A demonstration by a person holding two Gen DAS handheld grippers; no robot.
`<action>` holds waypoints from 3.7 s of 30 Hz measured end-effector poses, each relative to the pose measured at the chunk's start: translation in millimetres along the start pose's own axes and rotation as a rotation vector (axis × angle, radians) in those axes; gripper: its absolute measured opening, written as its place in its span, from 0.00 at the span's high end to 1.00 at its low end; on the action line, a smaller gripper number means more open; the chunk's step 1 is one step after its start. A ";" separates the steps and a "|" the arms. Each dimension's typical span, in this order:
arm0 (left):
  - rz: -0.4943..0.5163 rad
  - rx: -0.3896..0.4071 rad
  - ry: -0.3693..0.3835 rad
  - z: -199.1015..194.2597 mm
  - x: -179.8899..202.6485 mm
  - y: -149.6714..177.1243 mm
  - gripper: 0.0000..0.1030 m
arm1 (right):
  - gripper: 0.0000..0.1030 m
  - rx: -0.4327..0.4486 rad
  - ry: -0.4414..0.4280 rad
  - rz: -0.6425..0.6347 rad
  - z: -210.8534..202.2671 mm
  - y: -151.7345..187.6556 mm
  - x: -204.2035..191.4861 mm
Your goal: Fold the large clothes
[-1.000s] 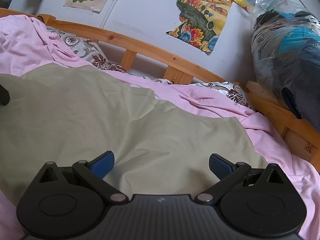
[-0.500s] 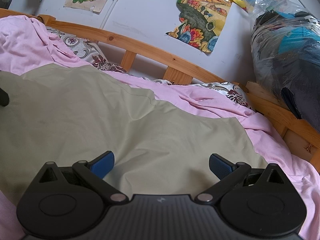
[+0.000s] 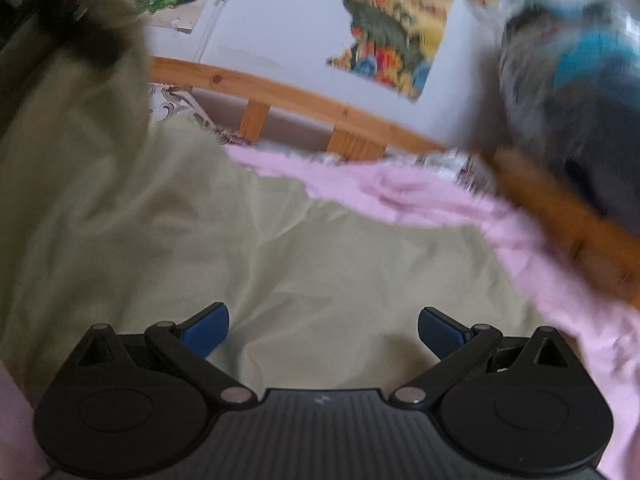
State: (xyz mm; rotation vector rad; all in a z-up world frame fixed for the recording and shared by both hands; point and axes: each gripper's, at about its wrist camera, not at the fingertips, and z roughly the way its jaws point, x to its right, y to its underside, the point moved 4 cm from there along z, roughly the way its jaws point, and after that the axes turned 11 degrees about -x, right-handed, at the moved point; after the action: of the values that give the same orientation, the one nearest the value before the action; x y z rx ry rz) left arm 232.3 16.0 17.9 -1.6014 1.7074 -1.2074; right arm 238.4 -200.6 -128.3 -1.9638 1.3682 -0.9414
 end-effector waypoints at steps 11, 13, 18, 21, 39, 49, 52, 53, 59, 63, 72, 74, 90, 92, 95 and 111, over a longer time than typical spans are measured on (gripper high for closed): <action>0.279 -0.154 0.382 68.7 93.3 -17.7 0.81 | 0.00 -0.112 -0.161 -0.165 -35.5 6.0 62.6; 0.313 -0.193 0.417 81.8 107.4 -7.9 0.82 | 0.00 -0.116 -0.071 -0.174 -46.9 16.6 78.2; 0.367 -0.309 0.485 116.5 127.1 11.7 0.81 | 0.00 -0.132 0.119 -0.185 -58.4 38.0 126.1; 0.417 -0.361 0.517 133.0 131.3 25.6 0.81 | 0.00 -0.111 0.131 -0.116 -54.3 33.3 155.1; 0.559 -0.355 0.582 144.0 151.4 58.6 0.41 | 0.09 0.163 -0.323 0.442 -64.6 8.2 237.2; 0.575 -0.335 0.609 131.1 151.4 57.5 0.36 | 0.83 0.043 -0.404 0.423 -30.0 4.6 215.1; 0.393 -0.356 0.702 117.2 140.4 37.4 0.35 | 0.88 0.035 -0.311 0.362 -37.0 11.8 215.3; 0.331 -0.359 0.741 112.1 135.7 29.7 0.35 | 0.89 0.026 -0.290 0.356 -39.9 16.1 215.1; 0.110 -0.144 0.605 77.5 88.6 -17.2 0.26 | 0.94 -0.025 -0.217 0.377 -38.4 31.3 217.1; 0.049 -0.002 0.326 95.1 50.9 -42.0 0.20 | 0.94 -0.048 -0.199 0.372 -39.9 38.7 213.4; 0.039 -0.084 0.258 199.5 54.9 -50.3 0.32 | 0.94 -0.048 -0.173 0.337 -37.6 48.2 209.9; 0.071 -0.110 0.260 212.0 61.8 -42.4 0.31 | 0.94 -0.045 -0.170 0.334 -37.2 49.6 209.5; 0.149 -0.169 0.196 229.2 74.6 -22.4 0.20 | 0.94 -0.006 -0.159 0.317 -38.8 51.5 208.2; 0.095 -0.155 0.189 212.1 71.4 -28.3 0.13 | 0.92 0.019 -0.145 0.328 -44.6 48.5 209.6; 0.012 -0.136 0.201 176.7 65.1 -28.1 0.07 | 0.65 0.077 -0.070 0.305 -58.8 40.4 207.5; -0.098 -0.327 0.102 93.9 43.4 62.4 0.01 | 0.33 0.068 -0.063 0.169 -58.3 36.2 169.5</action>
State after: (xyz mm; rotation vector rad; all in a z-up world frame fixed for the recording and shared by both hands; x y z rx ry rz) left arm 270.9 -55.7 -71.4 -1.8595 1.9941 -1.1152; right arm 211.0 -375.6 -82.9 -1.7814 1.4223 -0.8297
